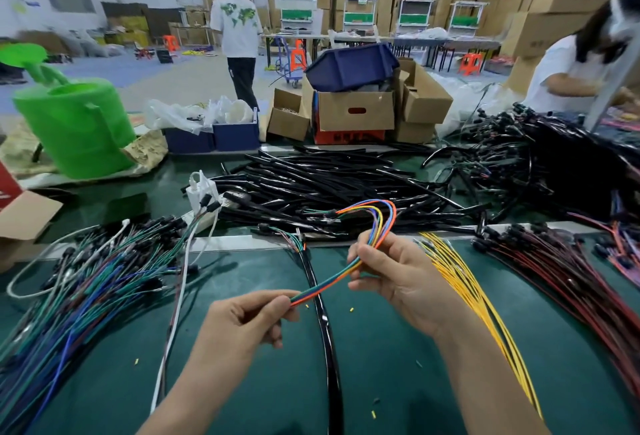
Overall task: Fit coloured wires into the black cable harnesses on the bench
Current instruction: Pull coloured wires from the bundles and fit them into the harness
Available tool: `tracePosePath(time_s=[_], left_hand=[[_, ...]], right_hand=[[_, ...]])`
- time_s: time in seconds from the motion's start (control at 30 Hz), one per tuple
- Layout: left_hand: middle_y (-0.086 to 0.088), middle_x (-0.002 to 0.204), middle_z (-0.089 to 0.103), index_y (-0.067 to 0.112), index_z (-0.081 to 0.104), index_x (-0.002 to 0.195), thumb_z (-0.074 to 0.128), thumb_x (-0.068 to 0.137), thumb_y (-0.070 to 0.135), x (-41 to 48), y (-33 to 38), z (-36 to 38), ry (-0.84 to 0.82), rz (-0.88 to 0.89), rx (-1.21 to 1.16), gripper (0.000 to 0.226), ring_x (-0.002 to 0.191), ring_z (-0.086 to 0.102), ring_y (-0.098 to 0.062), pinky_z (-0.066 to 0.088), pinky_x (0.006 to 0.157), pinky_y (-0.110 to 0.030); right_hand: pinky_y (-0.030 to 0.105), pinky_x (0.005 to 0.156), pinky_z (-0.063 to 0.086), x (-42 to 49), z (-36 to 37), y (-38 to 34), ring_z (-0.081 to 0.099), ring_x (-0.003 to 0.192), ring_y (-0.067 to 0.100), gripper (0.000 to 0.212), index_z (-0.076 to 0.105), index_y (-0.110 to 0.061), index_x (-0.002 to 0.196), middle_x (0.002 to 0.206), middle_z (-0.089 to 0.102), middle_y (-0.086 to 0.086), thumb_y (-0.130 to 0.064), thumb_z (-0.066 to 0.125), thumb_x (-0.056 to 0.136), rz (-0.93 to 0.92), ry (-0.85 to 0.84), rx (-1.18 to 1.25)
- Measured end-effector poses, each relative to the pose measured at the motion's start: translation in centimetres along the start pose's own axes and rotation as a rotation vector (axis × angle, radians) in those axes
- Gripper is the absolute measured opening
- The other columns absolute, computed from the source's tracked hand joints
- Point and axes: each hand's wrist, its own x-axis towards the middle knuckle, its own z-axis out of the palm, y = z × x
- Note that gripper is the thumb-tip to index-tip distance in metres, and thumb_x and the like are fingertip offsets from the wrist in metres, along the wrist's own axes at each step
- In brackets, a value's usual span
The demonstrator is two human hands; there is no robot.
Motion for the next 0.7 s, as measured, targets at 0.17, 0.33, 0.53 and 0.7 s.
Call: tracePosePath(time_s=[0.17,0.33,0.53,0.7], left_hand=[[-0.018,0.078,0.072,0.011,0.078,0.080,0.066,0.068,0.014,-0.7,-1.4,0.0,0.059,-0.160,-0.217,0.017,0.056,0.061,-0.008,0.056,0.058,-0.023],[-0.024,0.082,0.071,0.005,0.078,0.079,0.060,0.080,-0.006,-1.5,-2.9,0.4,0.035,-0.308,-0.254,0.021,0.058,0.066,-0.017,0.056,0.056,-0.024],[-0.021,0.086,0.073,0.008,0.077,0.092,0.067,0.078,0.000,-2.9,-3.6,-0.4,-0.194,-0.426,-0.077,0.020,0.060,0.063,-0.018,0.055,0.061,-0.026],[0.015,0.079,0.064,0.023,0.072,0.096,0.060,0.092,0.023,-2.9,-2.6,-0.8,-0.421,-0.035,0.747,0.013,0.073,0.056,0.002,0.044,0.074,-0.014]], right_hand=[[0.026,0.059,0.056,-0.4,0.0,0.6,0.063,0.065,0.016,0.018,0.056,-0.002,0.087,0.078,0.065,0.007,-0.016,0.062,0.078,-0.044,0.027,-0.092],[0.022,0.056,0.055,-0.9,-1.1,2.6,0.063,0.060,0.016,0.011,0.058,-0.001,0.086,0.078,0.067,0.013,-0.008,0.063,0.079,0.157,0.133,-0.067],[0.022,0.059,0.055,-2.7,-2.2,4.7,0.063,0.062,0.017,0.008,0.060,0.001,0.085,0.080,0.066,0.017,-0.002,0.065,0.080,0.340,0.114,-0.042],[0.020,0.064,0.048,-2.9,-2.4,5.1,0.059,0.070,0.014,0.007,0.065,-0.010,0.077,0.083,0.067,0.011,-0.016,0.067,0.079,0.447,0.047,-0.072]])
